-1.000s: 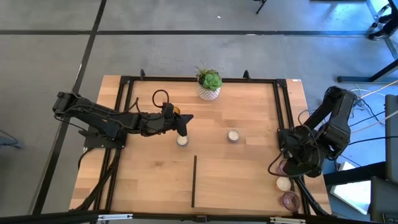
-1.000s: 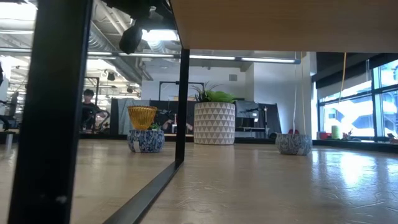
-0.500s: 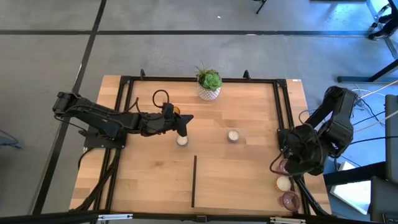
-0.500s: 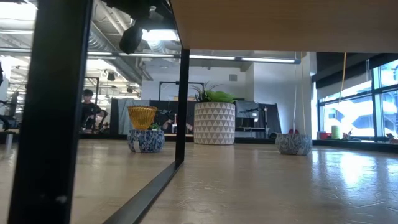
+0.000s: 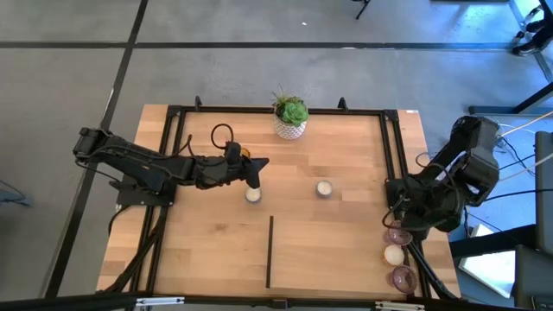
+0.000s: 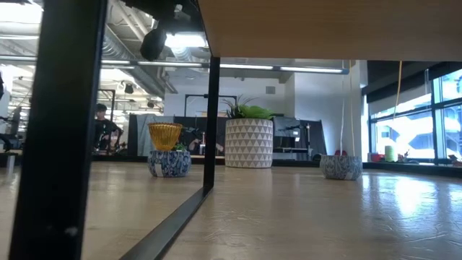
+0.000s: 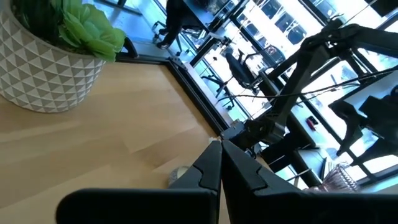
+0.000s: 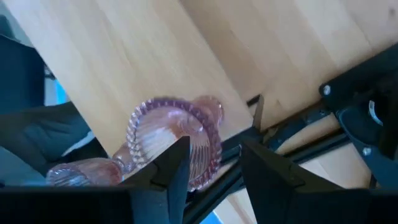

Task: Pick & Place candle stick holders
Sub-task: Put the yellow glass candle holder on the shelf

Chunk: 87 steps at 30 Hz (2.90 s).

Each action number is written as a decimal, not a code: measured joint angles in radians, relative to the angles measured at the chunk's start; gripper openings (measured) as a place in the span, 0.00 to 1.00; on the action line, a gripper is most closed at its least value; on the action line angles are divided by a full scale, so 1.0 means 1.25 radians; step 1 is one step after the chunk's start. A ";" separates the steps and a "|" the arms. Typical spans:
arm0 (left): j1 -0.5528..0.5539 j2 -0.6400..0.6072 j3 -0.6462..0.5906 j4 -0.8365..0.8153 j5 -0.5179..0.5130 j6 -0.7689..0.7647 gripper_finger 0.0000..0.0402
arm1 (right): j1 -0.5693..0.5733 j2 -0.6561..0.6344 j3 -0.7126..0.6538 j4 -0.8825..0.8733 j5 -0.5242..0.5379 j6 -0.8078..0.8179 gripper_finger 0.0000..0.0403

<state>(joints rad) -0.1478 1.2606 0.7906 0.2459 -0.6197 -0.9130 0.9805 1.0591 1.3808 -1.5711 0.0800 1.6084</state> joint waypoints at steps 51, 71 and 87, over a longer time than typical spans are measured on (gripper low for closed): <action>0.402 -0.021 0.000 -0.535 0.414 0.412 0.01 | -0.827 0.357 0.000 0.587 -0.062 -0.670 0.35; 0.614 -0.040 0.001 -0.677 0.594 0.283 0.01 | -0.848 0.358 0.000 0.649 -0.067 -0.651 0.35; 0.644 0.041 0.001 -0.678 0.708 0.302 0.23 | -0.847 0.358 0.000 0.649 -0.067 -0.626 0.35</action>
<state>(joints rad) 0.6567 1.3122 0.7918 -0.6011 0.2657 -0.5357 -0.0777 1.5063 1.3811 -0.7604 -0.0040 0.8265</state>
